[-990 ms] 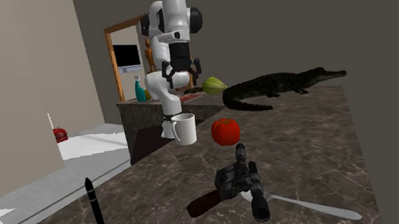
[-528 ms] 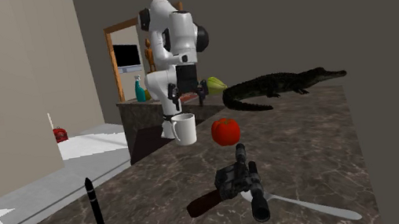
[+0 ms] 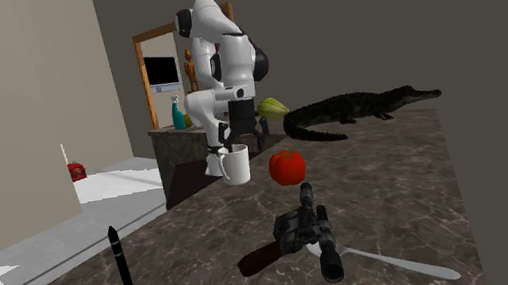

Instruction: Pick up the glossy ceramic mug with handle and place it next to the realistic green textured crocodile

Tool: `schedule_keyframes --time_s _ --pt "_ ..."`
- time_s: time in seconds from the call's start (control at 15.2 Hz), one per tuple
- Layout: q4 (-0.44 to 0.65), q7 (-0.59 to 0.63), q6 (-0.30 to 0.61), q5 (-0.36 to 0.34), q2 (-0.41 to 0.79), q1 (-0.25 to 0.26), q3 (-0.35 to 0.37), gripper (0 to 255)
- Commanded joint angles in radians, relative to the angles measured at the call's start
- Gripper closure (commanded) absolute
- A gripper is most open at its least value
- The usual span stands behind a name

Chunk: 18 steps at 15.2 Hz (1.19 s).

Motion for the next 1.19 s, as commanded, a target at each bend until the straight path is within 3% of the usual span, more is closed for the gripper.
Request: schedule_keyframes --time_s 0.0,0.46,0.53,1.12 --pt "-0.002 -0.001 0.013 -0.002 0.011 -0.002 -0.001 0" --pt "-0.002 -0.001 0.013 -0.002 0.011 -0.002 -0.001 0" --pt "-0.002 -0.001 0.013 -0.002 0.011 -0.002 -0.001 255" --pt "-0.002 -0.001 0.013 -0.002 0.011 -0.002 -0.001 255"
